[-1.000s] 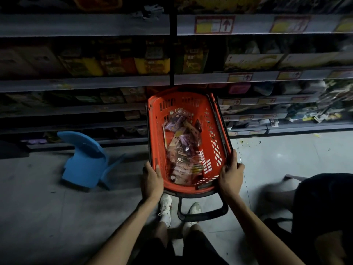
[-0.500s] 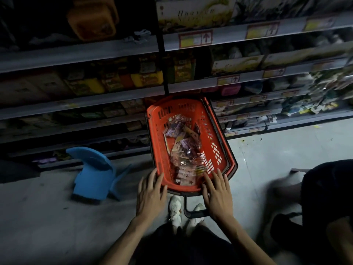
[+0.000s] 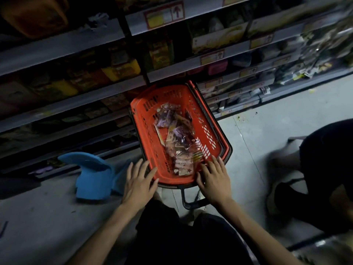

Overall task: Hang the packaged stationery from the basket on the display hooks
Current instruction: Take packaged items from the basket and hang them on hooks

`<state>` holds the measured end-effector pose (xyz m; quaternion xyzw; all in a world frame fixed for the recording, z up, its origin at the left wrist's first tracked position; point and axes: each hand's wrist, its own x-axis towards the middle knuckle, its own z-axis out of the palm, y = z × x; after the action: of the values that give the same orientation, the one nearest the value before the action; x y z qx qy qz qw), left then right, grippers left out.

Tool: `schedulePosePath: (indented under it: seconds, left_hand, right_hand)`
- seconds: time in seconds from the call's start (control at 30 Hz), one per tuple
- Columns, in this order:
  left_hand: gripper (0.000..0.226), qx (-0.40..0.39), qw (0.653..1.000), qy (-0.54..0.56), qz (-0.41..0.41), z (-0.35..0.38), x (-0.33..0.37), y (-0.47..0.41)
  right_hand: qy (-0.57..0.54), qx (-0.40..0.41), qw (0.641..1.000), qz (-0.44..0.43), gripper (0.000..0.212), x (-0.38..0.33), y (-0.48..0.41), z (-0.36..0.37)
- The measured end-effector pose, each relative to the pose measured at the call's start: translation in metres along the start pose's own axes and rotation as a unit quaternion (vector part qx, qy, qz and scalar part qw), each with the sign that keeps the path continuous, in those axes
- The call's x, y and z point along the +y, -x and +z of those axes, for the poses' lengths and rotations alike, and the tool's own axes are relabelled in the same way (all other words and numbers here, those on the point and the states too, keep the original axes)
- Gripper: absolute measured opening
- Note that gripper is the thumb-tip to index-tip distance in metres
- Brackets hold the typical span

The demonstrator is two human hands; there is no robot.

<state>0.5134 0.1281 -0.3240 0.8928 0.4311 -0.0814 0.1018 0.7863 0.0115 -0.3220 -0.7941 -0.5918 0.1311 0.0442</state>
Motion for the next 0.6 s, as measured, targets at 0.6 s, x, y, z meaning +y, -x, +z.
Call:
schedulePosePath:
  seconds: [0.6]
  left_hand:
    - [0.05, -0.1, 0.958, -0.057, 0.263, 0.003, -0.08, -0.188]
  right_hand:
    - [-0.062, -0.24, 0.943, 0.221, 0.037, -0.09, -0.142, 0.086]
